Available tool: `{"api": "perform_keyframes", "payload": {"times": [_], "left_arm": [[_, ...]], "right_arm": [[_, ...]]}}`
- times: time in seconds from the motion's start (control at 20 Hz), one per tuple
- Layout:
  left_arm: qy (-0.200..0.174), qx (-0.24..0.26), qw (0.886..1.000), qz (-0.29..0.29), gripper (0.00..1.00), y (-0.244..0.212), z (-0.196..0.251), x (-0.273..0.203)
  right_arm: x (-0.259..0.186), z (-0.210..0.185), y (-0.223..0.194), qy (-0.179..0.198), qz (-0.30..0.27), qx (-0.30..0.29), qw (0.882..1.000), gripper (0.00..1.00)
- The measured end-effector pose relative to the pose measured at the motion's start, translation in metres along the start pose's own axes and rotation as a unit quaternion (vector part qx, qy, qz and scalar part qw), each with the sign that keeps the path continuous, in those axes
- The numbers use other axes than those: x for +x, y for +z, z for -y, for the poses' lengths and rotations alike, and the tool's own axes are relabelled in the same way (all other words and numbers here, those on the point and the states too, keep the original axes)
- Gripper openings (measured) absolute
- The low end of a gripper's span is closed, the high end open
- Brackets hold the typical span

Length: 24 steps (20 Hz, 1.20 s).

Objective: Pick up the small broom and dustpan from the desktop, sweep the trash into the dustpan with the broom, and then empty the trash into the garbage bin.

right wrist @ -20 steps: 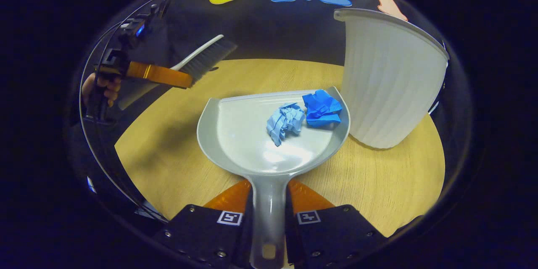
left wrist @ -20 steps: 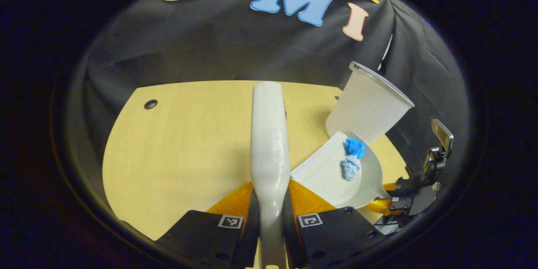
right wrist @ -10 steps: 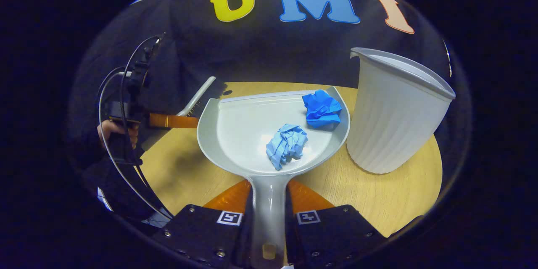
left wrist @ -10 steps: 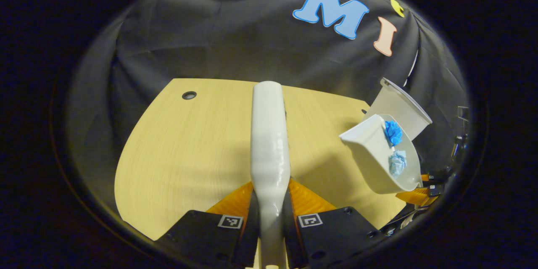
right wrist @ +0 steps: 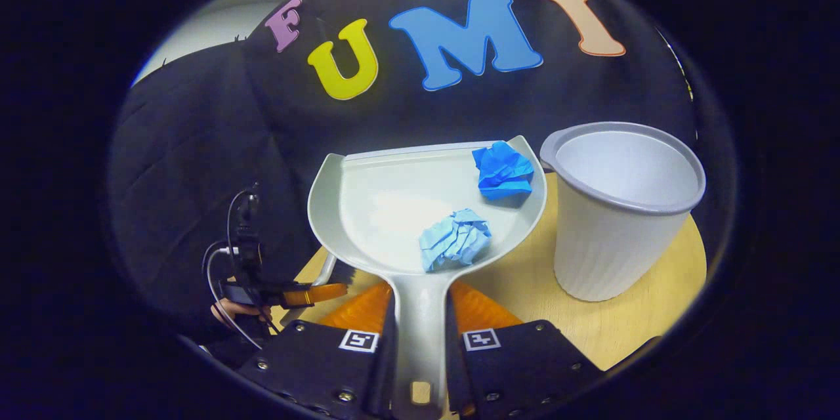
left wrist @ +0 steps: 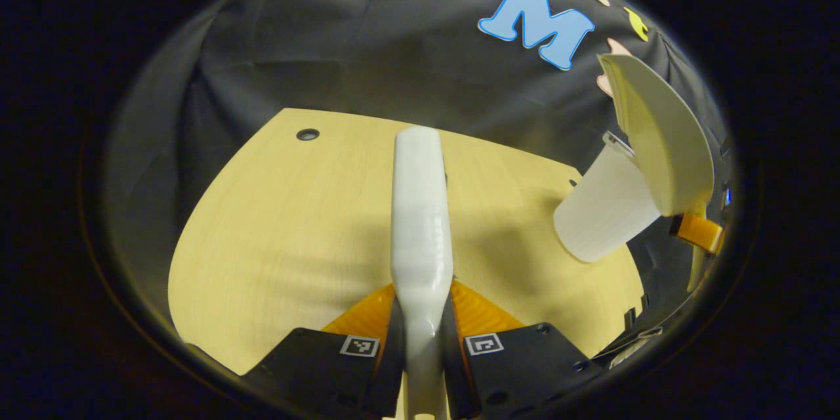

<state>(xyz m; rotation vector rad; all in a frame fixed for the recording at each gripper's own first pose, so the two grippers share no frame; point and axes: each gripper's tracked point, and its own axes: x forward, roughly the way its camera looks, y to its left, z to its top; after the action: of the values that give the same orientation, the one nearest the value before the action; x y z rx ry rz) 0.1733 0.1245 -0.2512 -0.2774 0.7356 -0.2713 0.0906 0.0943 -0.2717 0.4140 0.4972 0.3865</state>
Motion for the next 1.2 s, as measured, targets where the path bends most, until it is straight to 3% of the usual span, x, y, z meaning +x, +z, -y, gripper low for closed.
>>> {"api": "perform_keyframes", "payload": {"times": [0.2,0.55,0.65,0.85,1.05,1.1,1.2], "left_arm": [[-0.013,-0.003,1.0,-0.007,0.34,-0.001,0.035,0.015],[-0.03,0.006,0.999,-0.024,0.36,-0.007,0.075,0.029],[-0.032,0.009,0.999,-0.029,0.34,-0.009,0.081,0.032],[-0.032,0.021,0.999,-0.038,0.36,-0.01,0.091,0.032],[-0.033,0.038,0.998,-0.047,0.31,-0.014,0.101,0.033],[-0.033,0.042,0.997,-0.049,0.36,-0.015,0.105,0.033],[-0.035,0.052,0.997,-0.052,0.34,-0.016,0.11,0.032]], "right_arm": [[0.001,-0.005,0.005,0.025,0.039,0.067,0.997,0.32],[-0.019,0.001,0.027,0.061,0.093,0.188,0.976,0.32],[-0.028,0.008,0.036,0.086,0.114,0.247,0.959,0.32],[-0.044,0.033,0.05,0.119,0.16,0.358,0.912,0.32],[-0.066,0.048,0.045,0.146,0.184,0.427,0.873,0.32],[-0.073,0.051,0.041,0.15,0.189,0.437,0.867,0.32],[-0.076,0.054,0.044,0.161,0.195,0.455,0.854,0.32]]}}
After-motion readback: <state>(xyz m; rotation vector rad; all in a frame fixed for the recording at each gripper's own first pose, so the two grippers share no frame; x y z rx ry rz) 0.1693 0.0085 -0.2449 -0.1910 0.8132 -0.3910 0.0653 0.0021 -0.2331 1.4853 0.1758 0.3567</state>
